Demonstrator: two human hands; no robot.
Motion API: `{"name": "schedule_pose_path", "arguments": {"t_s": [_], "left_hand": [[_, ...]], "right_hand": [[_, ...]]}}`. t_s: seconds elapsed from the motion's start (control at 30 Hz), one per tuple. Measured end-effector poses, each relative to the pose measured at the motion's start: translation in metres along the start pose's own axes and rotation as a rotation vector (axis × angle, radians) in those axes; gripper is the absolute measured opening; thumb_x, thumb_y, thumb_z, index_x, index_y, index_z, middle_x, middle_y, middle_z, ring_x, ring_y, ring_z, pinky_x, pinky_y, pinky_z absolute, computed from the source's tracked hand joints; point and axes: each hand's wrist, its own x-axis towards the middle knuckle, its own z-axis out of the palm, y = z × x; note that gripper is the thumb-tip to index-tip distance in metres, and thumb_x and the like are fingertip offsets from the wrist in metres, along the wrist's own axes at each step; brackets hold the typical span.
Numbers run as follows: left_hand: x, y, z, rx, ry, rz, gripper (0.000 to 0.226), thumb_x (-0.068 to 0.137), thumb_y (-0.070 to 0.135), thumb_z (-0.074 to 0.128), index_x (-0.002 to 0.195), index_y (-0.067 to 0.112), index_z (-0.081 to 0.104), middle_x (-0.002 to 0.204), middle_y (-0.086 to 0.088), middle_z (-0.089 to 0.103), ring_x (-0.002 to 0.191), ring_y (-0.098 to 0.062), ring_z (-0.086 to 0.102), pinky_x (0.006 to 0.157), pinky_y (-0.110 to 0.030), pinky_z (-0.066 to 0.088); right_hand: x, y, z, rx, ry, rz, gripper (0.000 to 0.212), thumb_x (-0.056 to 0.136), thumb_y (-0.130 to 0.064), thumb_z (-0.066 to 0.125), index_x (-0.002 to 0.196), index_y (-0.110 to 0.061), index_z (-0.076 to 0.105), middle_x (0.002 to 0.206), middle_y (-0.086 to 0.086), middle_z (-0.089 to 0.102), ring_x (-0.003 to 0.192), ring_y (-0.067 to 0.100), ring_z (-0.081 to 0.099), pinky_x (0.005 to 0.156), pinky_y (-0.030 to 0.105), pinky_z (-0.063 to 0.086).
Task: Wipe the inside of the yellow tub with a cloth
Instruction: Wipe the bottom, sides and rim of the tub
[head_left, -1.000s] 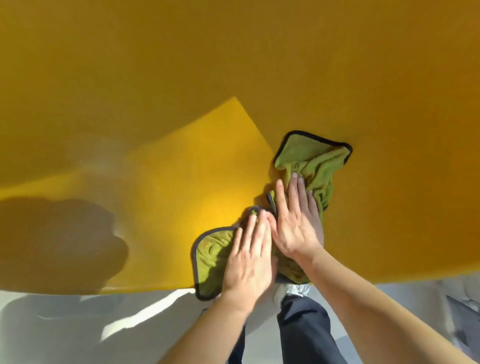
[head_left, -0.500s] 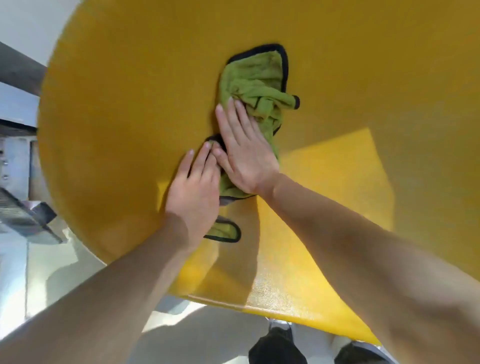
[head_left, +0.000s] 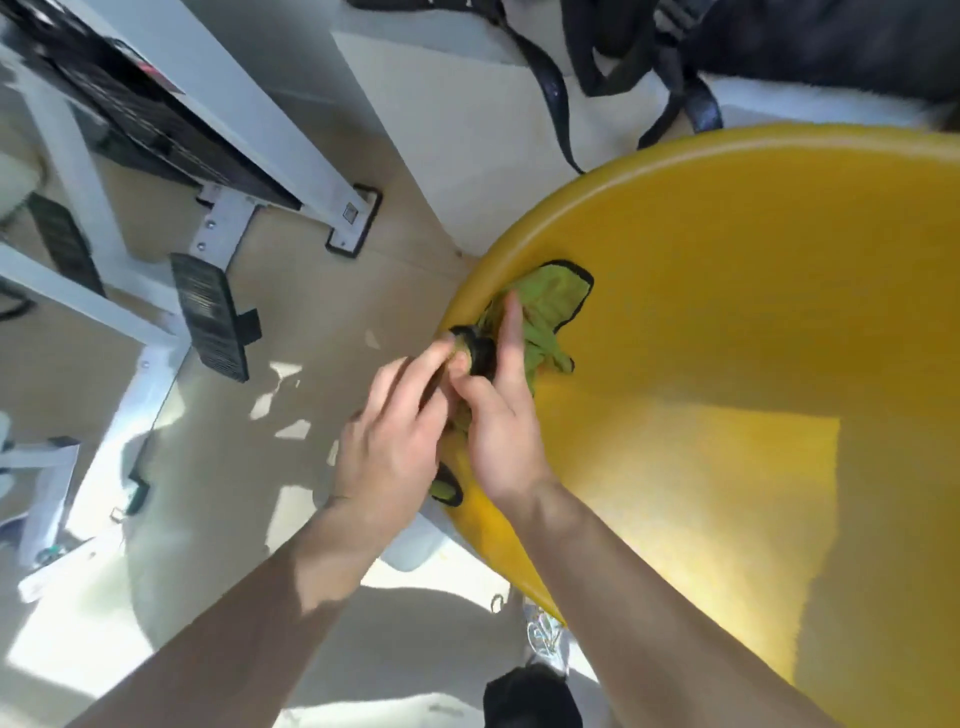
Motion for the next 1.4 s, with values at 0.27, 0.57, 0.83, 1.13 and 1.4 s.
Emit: {"name": "schedule_pose_path", "arguments": {"t_s": [0.27, 0.57, 0.83, 1.13, 1.4], "left_hand": [[0.019, 0.058, 0.021, -0.627, 0.341, -0.999, 0.033, 0.097, 0.019, 0.042, 0.119, 0.008, 0.064, 0.111, -0.003, 0.068, 0.105, -0.015, 0.063, 0.093, -0.02, 0.044], [-0.015, 0.054, 0.049, -0.833, 0.342, -0.967, 0.046, 0.1, 0.007, 0.036, 0.142, 0.02, 0.049, 0.137, 0.002, 0.054, 0.126, -0.009, 0.05, 0.103, -0.018, 0.04], [-0.02, 0.062, 0.052, -0.885, 0.153, -1.134, 0.059, 0.095, 0.047, 0.03, 0.135, 0.008, 0.049, 0.128, -0.009, 0.054, 0.115, -0.027, 0.048, 0.099, -0.034, 0.038], [0.089, 0.039, 0.035, -0.494, 0.041, -0.663, 0.047, 0.097, 0.039, 0.038, 0.118, 0.001, 0.055, 0.105, -0.016, 0.063, 0.095, -0.032, 0.059, 0.075, -0.042, 0.05], [0.064, 0.026, 0.036, -0.546, -0.005, -0.723, 0.046, 0.093, 0.048, 0.031, 0.103, 0.007, 0.049, 0.094, -0.017, 0.058, 0.083, -0.037, 0.055, 0.066, -0.035, 0.036]], "right_hand": [[0.027, -0.022, -0.02, -1.253, -0.315, -0.672, 0.061, 0.098, -0.034, 0.042, 0.155, -0.022, 0.026, 0.161, 0.002, 0.03, 0.152, 0.023, 0.014, 0.12, 0.043, 0.019], [0.12, -0.065, -0.06, -1.741, 0.063, -0.929, 0.054, 0.1, -0.053, 0.031, 0.096, -0.018, 0.072, 0.094, 0.003, 0.068, 0.092, 0.032, 0.057, 0.092, 0.044, 0.036], [0.096, -0.019, -0.017, -1.7, -0.354, -1.162, 0.049, 0.094, -0.051, 0.043, 0.082, -0.009, 0.066, 0.079, 0.01, 0.062, 0.08, 0.033, 0.053, 0.088, 0.047, 0.041], [0.145, -0.084, -0.113, -1.867, 0.165, -0.97, 0.046, 0.104, -0.044, 0.028, 0.098, -0.016, 0.064, 0.093, 0.005, 0.064, 0.09, 0.032, 0.055, 0.085, 0.043, 0.034], [0.128, -0.055, -0.04, -1.639, 0.011, -1.006, 0.039, 0.099, -0.033, 0.04, 0.076, -0.013, 0.064, 0.072, 0.006, 0.064, 0.068, 0.032, 0.054, 0.081, 0.045, 0.038]]}}
